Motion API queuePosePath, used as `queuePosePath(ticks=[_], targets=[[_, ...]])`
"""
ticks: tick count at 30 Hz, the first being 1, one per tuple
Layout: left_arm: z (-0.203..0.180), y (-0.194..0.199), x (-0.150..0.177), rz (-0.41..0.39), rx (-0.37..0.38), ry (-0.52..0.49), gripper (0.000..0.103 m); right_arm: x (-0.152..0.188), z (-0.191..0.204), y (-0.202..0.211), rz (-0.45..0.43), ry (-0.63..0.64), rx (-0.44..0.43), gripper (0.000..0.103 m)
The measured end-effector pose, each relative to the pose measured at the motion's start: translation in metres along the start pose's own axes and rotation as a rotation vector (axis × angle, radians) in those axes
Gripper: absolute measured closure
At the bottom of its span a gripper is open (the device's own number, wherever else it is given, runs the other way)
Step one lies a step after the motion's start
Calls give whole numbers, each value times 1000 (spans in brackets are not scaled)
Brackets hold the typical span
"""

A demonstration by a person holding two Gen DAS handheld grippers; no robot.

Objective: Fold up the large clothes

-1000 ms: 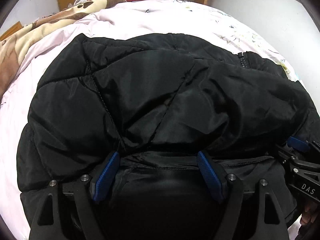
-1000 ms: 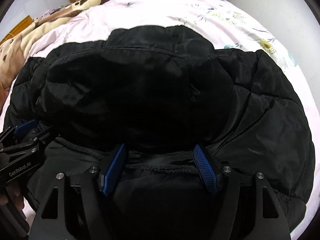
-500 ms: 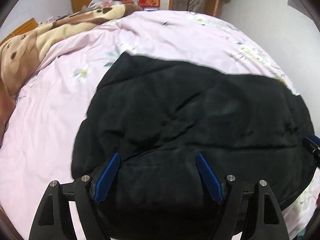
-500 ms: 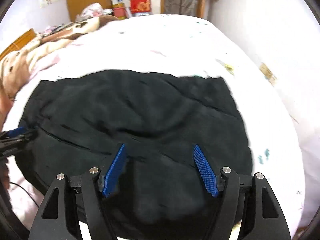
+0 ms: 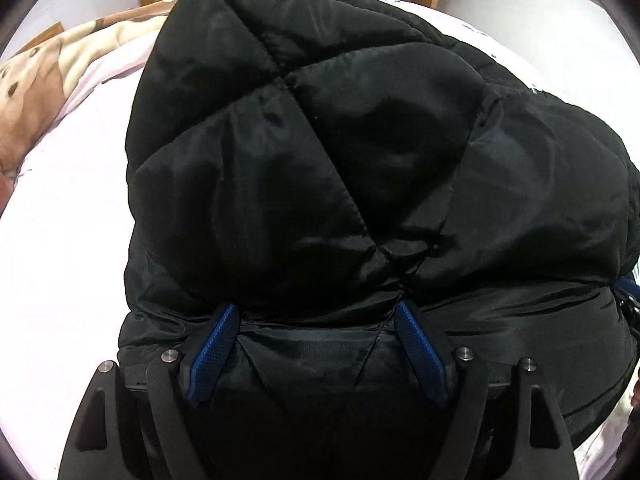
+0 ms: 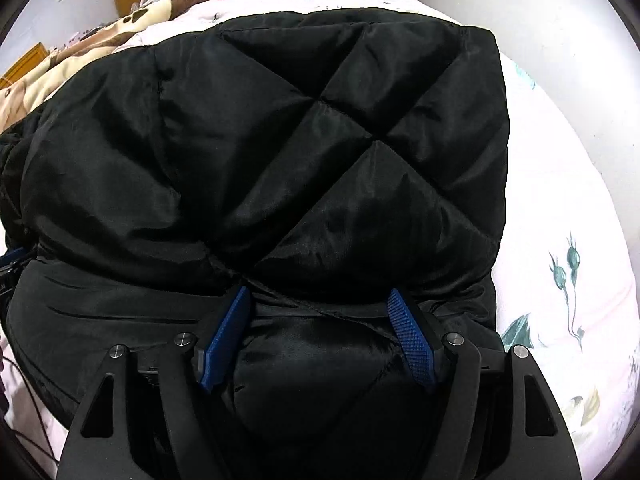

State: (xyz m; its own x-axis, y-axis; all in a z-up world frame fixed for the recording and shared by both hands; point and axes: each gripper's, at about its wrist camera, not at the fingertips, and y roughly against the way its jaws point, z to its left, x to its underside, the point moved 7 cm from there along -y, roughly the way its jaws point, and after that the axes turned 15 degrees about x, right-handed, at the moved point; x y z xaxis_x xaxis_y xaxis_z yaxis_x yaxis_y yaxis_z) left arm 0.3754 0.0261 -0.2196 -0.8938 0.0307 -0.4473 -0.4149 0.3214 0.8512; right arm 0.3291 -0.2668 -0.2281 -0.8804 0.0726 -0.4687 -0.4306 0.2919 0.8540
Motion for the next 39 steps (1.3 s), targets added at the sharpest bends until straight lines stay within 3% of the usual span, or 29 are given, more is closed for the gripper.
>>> queuePosePath(ticks=[16,22,23,26,28,30,33,39], targets=[[-9,61,-22,-20,27,-88,24,-21,-29,62,-88,5,-34,31],[37,92,-33,-62,34,-14,19,-24,-71,78,-123,-36,-33,28],[48,90,-36,-49,45,-5,18,-23,-80,79,-124,-53,-45,28],[73,81,-40,7,190,108,17,-20,-99,74,-81,-100,-79,27],[92,74,-41,27,201,158,16,-16,-112,64,-40,-120,-66,27],[99,60,-43,67,196,153,14,-12,-120,55,0,-134,-80,27],[86,35,-30,125,272,148,10,-9,-120,43,29,-163,-143,26],[82,0,-39,199,346,142,0,-11,-105,29,40,-170,-199,26]])
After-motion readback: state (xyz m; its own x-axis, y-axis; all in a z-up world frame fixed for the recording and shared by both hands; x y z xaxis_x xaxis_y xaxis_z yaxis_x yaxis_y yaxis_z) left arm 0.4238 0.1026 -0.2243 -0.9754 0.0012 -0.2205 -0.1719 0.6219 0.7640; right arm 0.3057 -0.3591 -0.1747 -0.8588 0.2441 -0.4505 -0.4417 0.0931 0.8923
